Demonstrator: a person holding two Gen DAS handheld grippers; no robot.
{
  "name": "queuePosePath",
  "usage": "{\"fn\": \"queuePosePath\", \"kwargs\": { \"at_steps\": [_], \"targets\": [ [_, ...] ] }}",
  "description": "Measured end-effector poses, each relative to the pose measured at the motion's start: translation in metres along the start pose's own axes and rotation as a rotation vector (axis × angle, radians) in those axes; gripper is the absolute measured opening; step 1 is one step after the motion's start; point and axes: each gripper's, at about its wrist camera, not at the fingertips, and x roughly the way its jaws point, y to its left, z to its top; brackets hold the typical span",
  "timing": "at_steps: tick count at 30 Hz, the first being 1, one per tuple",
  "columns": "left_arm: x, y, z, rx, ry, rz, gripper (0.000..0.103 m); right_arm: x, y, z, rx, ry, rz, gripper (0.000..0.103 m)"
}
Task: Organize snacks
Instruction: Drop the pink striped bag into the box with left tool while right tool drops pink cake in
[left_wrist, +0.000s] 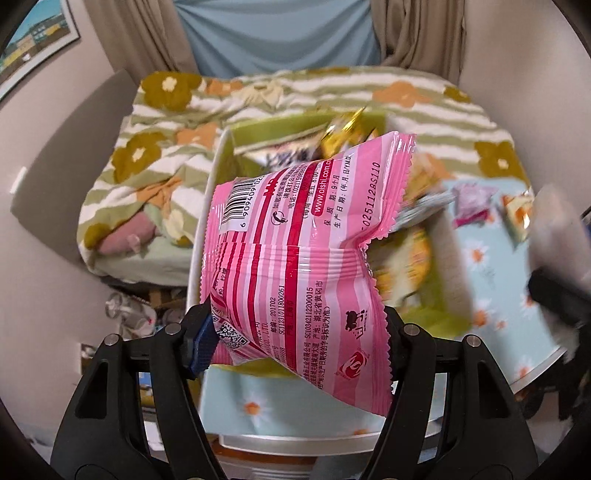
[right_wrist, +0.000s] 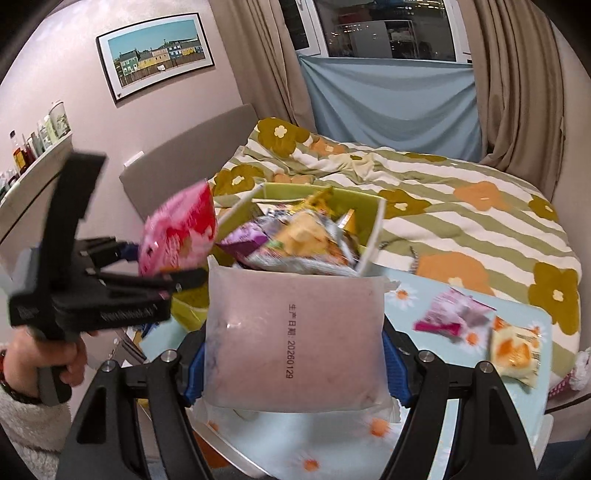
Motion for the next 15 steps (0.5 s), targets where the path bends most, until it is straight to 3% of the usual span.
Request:
{"fn": "queuePosePath", "kwargs": {
  "at_steps": [1,2,3,9,15],
  "targets": [
    [0.008,0.004,-0.001,0.006,0.010,-0.018,0.079,0.005,0.004,0.003,0.010,0.003,-0.005,0.071],
    [0.014,0.009,-0.002,0.012,0.019,-0.037,0.096,0.010,0.007,0.005,0.022,0.005,-0.009,0.071],
    [0.020,0.013,-0.004,0.016,0.014,-0.049,0.103,0.015,0.011,0.008,0.037,0.008,-0.016,0.071],
    [0.019,0.030,-0.010,0.016,-0.020,-0.142,0.103,0.031,0.016,0.012,0.087,0.025,-0.077,0.071],
    [-0.004,0.061,-0.021,-0.033,-0.073,-0.182,0.103,0.035,0.028,0.018,0.107,0.036,-0.111,0.071]
  ]
}}
